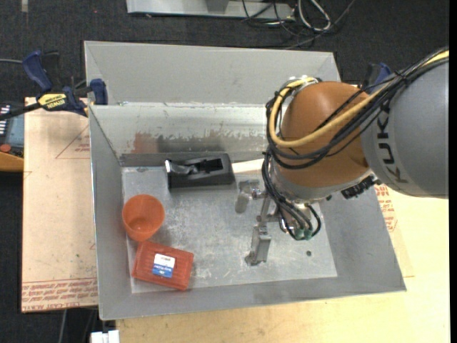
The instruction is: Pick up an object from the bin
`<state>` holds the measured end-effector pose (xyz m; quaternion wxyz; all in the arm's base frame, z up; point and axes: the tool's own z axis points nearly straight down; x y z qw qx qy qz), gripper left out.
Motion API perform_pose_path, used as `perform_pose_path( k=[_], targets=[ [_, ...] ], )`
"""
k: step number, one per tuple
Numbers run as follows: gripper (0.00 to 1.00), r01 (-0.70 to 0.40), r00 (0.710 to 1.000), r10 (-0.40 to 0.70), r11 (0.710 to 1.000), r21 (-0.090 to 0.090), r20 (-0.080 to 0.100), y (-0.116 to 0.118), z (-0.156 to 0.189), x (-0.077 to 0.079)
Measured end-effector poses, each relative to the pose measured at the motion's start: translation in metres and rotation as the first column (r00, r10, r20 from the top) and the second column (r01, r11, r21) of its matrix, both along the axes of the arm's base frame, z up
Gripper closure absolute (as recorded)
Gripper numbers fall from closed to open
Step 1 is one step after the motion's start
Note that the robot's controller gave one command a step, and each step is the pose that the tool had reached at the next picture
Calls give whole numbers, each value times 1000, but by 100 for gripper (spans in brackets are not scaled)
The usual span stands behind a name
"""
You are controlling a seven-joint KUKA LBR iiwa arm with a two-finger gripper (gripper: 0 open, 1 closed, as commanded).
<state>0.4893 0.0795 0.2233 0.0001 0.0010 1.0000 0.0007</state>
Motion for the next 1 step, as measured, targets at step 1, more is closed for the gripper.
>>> perform_pose_path(
  k=[1],
  targets=[
    [0,0,1000,0,1000,0,0,0,0,0]
  ],
)
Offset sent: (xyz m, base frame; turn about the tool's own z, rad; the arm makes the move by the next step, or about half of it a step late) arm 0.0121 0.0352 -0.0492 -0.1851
